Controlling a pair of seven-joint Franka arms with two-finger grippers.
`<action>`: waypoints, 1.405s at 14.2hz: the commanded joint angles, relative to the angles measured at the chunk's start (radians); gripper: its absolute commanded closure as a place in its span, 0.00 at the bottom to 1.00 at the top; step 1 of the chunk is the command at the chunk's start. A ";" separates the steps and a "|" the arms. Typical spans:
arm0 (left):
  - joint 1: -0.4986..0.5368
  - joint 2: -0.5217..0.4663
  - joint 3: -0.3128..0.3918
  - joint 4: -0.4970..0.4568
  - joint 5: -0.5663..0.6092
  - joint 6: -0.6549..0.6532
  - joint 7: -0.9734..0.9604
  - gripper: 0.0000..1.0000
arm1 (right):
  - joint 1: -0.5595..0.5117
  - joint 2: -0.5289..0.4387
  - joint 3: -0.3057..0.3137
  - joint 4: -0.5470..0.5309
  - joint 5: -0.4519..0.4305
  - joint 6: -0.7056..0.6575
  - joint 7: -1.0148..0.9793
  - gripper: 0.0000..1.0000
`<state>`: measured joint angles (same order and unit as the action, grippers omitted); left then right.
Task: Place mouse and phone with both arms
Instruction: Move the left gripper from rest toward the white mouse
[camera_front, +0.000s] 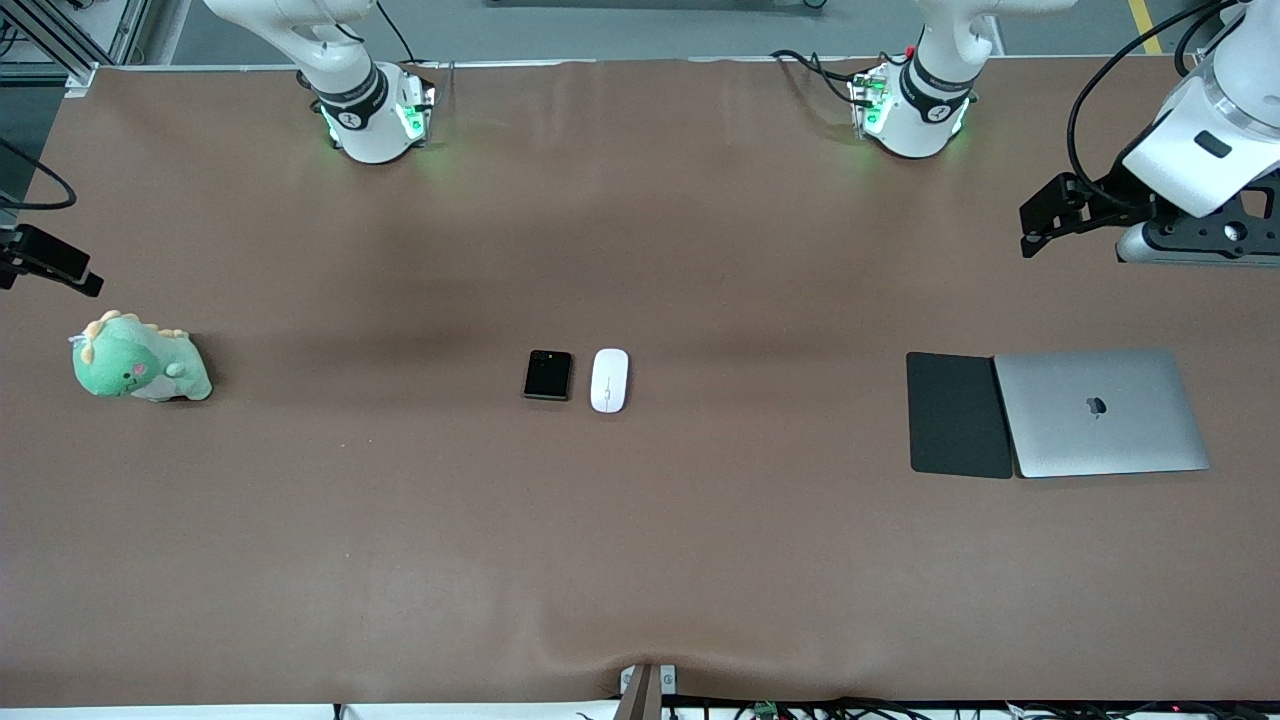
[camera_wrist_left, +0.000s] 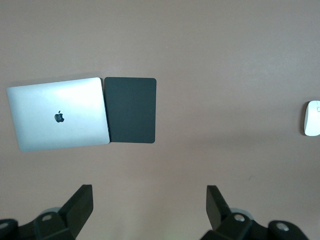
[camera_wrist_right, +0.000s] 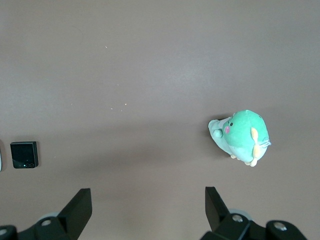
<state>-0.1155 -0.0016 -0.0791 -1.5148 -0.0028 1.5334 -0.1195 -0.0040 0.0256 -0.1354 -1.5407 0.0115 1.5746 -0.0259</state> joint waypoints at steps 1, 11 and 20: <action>-0.003 0.000 -0.001 0.012 -0.011 -0.010 -0.017 0.00 | -0.019 0.002 0.010 0.007 0.005 -0.002 -0.026 0.00; -0.013 0.037 -0.049 0.010 -0.014 0.028 -0.087 0.00 | -0.013 0.016 0.011 0.007 0.005 0.025 -0.032 0.00; -0.099 0.230 -0.254 0.010 0.058 0.238 -0.478 0.00 | -0.044 0.025 0.010 0.011 0.022 0.055 -0.066 0.00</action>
<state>-0.1708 0.1843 -0.3247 -1.5215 0.0226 1.7356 -0.5289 -0.0220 0.0460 -0.1357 -1.5403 0.0149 1.6220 -0.0615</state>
